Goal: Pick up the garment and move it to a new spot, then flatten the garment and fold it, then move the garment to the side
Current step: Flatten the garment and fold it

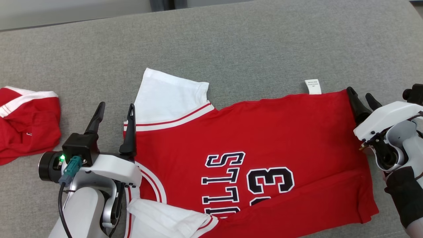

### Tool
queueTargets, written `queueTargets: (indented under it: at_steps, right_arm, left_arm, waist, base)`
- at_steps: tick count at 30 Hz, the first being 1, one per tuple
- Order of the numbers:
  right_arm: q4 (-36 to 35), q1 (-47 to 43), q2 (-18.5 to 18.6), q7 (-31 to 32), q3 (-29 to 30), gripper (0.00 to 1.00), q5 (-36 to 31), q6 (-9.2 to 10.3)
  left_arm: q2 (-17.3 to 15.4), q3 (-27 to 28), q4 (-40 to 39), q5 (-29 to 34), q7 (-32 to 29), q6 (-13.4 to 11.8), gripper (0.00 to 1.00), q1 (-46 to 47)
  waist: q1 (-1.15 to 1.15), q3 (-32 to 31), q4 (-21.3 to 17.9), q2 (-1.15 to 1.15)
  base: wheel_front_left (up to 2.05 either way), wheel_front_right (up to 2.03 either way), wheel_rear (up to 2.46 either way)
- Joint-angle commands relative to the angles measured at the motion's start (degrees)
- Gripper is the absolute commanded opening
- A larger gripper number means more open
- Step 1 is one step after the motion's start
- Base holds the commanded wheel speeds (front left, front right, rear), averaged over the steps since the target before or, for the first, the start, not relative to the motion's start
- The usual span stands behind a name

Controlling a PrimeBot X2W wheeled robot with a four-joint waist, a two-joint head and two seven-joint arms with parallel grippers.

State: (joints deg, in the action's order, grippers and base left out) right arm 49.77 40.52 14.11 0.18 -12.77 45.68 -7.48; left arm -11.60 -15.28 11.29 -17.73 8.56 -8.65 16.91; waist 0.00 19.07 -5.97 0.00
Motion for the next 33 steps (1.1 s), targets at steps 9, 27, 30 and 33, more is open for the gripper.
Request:
queueTargets:
  at_steps: [9,27,30,33]
  right_arm:
    - [4.2,4.2,1.8,1.0,-5.8,0.00,4.0,-0.03]
    - [-0.1,6.4,1.1,-6.8,-20.3,0.00,8.7,-0.03]
    - [-0.2,6.9,0.9,-7.7,-22.2,0.00,9.8,-0.03]
    - [-0.4,7.6,0.8,-8.6,-23.8,0.00,10.8,-0.03]
  left_arm:
    - [-1.1,-0.3,-2.7,0.4,-1.8,-0.8,1.00,1.7]
    - [-5.6,-2.7,4.3,2.0,-15.1,1.9,1.00,14.6]
    - [-6.5,-3.1,7.4,2.9,-17.5,2.5,1.00,18.3]
    - [-6.7,-4.4,10.8,3.0,-20.4,3.9,1.00,21.1]
  waist:
    - [0.00,1.5,0.9,0.00]
    - [0.00,4.6,-4.6,0.00]
    - [0.00,5.5,-5.5,0.00]
    - [0.00,6.1,-6.2,0.00]
  base:
    - [0.00,0.00,0.00]
    - [0.00,0.00,0.00]
    - [0.00,0.00,0.00]
    - [0.00,0.00,0.00]
